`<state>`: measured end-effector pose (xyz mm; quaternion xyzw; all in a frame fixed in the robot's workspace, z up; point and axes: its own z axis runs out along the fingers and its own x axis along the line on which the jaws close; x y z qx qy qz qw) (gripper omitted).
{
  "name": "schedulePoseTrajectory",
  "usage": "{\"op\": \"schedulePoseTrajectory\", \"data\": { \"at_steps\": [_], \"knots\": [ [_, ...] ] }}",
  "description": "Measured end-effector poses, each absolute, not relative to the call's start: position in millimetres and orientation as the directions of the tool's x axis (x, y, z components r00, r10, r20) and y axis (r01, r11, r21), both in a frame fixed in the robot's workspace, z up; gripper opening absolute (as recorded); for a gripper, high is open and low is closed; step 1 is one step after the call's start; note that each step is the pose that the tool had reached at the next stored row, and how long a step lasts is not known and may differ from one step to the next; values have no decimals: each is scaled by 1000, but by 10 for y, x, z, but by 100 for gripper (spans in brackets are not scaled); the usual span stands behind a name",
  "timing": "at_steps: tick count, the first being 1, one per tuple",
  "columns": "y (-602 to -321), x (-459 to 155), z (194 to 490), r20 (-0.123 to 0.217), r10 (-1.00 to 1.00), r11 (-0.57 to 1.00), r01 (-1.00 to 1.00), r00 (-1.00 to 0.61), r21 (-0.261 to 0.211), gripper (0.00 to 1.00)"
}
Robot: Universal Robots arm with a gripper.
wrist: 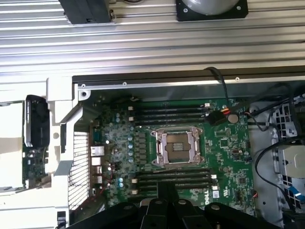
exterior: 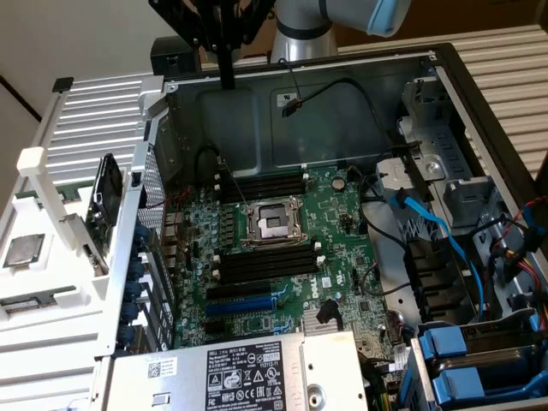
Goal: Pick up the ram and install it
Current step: 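Reach for the ram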
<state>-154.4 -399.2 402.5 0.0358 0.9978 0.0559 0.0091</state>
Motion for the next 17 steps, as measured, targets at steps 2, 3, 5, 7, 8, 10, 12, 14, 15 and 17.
{"op": "schedulePoseTrajectory", "data": {
  "at_steps": [2,3,5,7,8,10,12,14,15,17],
  "knots": [
    [-3993,-1588,4025,-14,73,991,71,-997,112,11],
    [-3993,-1606,4024,-14,80,991,78,-997,112,11],
    [-3993,-1688,4024,-14,83,991,81,-996,111,11],
    [-3993,-1772,4024,-14,83,990,81,-996,111,11],
    [-3993,-1804,4024,-14,83,990,81,-996,111,11],
    [-3993,-1862,4023,-14,83,991,81,-996,111,11],
    [-3993,-1862,4023,-14,83,991,81,-996,111,11],
    [-3993,-1924,4023,-14,83,991,81,-996,111,11],
    [-3993,-1966,4023,-14,83,991,81,-996,111,11],
    [-3994,-2060,4023,-14,83,991,81,-996,111,11]
  ]
}}
